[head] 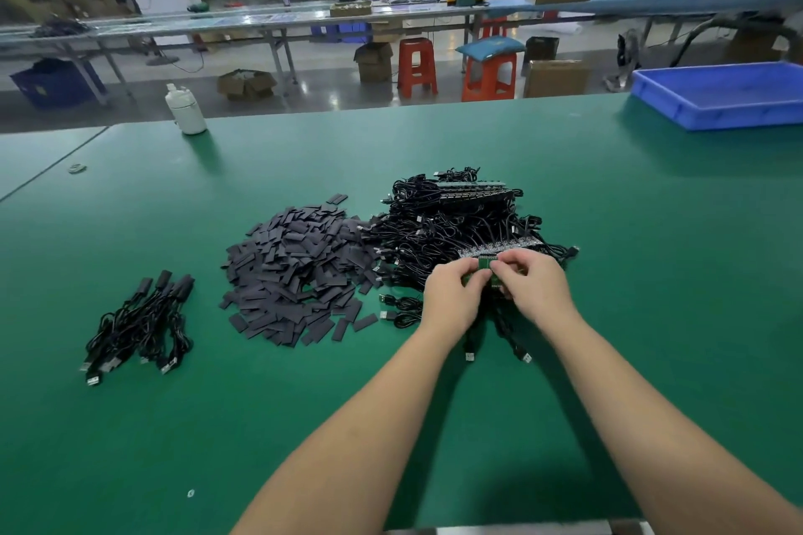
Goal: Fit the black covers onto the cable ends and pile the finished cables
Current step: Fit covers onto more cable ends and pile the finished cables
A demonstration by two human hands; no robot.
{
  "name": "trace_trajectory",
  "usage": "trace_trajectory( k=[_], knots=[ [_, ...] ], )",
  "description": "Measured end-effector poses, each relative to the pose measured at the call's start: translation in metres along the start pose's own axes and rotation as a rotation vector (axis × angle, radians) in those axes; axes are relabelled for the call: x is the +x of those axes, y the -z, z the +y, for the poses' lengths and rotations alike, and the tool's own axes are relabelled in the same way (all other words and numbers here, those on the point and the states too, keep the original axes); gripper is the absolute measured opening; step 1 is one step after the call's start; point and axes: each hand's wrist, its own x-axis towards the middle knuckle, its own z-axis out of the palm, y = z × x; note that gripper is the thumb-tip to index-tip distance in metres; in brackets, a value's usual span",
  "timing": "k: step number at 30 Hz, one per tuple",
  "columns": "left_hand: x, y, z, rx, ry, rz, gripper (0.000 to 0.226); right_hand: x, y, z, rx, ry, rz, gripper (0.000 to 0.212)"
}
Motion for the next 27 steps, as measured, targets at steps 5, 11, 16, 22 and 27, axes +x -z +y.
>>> trace_trajectory(
  k=[5,11,16,22,27],
  knots=[
    [-0.002,0.006,-0.004,0.025,0.073,-0.016,0.013,-0.004,-0.006,-0.004,-0.108,0.08,0.005,0.009],
    [-0.012,-0.003,-0.006,0.093,0.142,0.089,0.023,-0.008,-0.018,-0.009,-0.235,0.097,0.082,0.015],
    [-0.018,-0.007,-0.012,0.104,0.19,0.143,0.044,-0.019,-0.026,-0.005,-0.27,0.137,0.111,0.015],
    [-0.018,-0.007,-0.013,0.118,0.212,0.176,0.047,-0.024,-0.03,-0.009,-0.312,0.148,0.132,0.018],
    [-0.017,-0.003,-0.014,0.074,0.236,0.17,0.047,-0.02,-0.028,-0.006,-0.271,0.111,0.106,0.021]
  ],
)
